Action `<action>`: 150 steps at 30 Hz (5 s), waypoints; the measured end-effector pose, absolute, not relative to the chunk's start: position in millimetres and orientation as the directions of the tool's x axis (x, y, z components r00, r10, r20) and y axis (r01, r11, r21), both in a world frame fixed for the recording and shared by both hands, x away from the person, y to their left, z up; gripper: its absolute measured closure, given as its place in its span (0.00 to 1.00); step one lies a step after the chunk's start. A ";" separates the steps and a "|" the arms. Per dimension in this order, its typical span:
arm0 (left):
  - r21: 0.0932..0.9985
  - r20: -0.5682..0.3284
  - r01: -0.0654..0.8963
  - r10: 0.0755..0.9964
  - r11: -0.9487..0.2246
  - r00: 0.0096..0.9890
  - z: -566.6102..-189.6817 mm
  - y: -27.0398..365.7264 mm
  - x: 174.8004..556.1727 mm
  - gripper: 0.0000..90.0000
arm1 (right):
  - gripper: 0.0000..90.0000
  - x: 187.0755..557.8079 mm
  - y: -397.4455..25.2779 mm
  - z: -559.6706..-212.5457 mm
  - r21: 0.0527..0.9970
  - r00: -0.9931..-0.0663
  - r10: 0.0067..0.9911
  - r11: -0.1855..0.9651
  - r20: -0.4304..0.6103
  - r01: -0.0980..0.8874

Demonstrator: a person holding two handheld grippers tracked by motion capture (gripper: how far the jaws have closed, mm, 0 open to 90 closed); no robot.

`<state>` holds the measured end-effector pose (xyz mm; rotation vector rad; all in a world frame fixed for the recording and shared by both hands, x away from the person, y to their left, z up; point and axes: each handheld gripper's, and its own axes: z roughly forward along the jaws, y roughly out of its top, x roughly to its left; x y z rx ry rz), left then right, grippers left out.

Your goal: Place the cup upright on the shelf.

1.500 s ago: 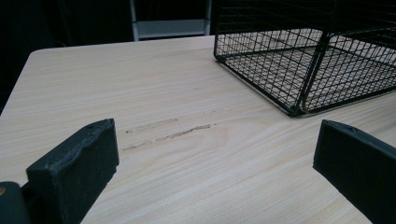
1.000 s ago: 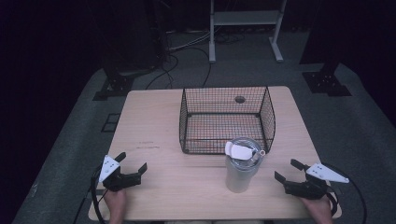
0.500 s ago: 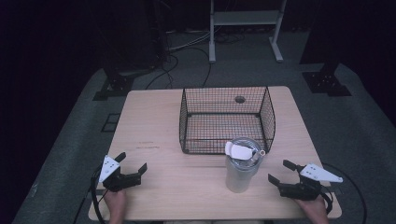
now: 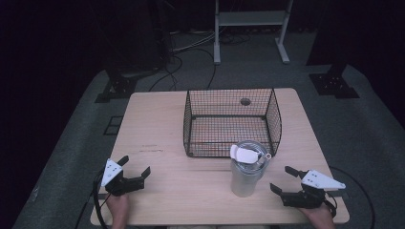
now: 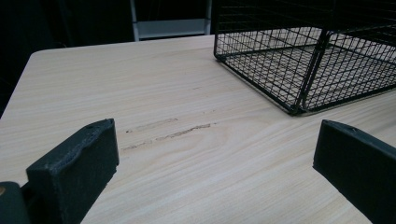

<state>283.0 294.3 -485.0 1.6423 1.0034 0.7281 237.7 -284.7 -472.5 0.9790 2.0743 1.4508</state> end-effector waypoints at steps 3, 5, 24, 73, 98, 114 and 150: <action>0.958 -0.015 0.259 0.884 -0.121 0.467 -485.0 294.2 282.9 0.00 | 0.14 234.3 -282.3 -469.8 0.933 -0.675 0.736 0.210 0.046 0.293; 0.958 -0.014 0.258 0.884 -0.121 0.467 -485.0 294.1 282.9 0.00 | 0.14 231.0 -279.5 -467.9 0.933 -0.688 0.725 0.218 0.042 0.286; 0.958 -0.008 0.257 0.885 -0.127 0.466 -485.1 293.5 282.7 0.00 | 0.14 217.8 -245.3 -457.7 0.930 -0.773 0.633 0.256 0.045 0.263; 0.960 -0.019 0.256 0.884 -0.114 0.467 -485.1 294.5 282.8 0.00 | 0.08 257.7 -198.1 -459.3 0.957 -0.770 0.637 0.208 0.026 0.205; 0.961 -0.022 0.255 0.884 -0.111 0.468 -485.1 294.7 282.7 0.00 | 0.09 259.2 -193.4 -458.7 0.959 -0.759 0.651 0.195 0.030 0.205; 0.961 -0.025 0.255 0.883 -0.109 0.469 -485.1 295.0 282.9 0.00 | 0.09 256.5 -194.4 -455.7 0.957 -0.752 0.658 0.192 0.039 0.218; 0.960 -0.023 0.257 0.884 -0.111 0.467 -484.9 295.0 283.3 0.00 | 0.09 311.7 -174.5 -349.4 0.982 -0.824 0.566 0.136 0.029 0.128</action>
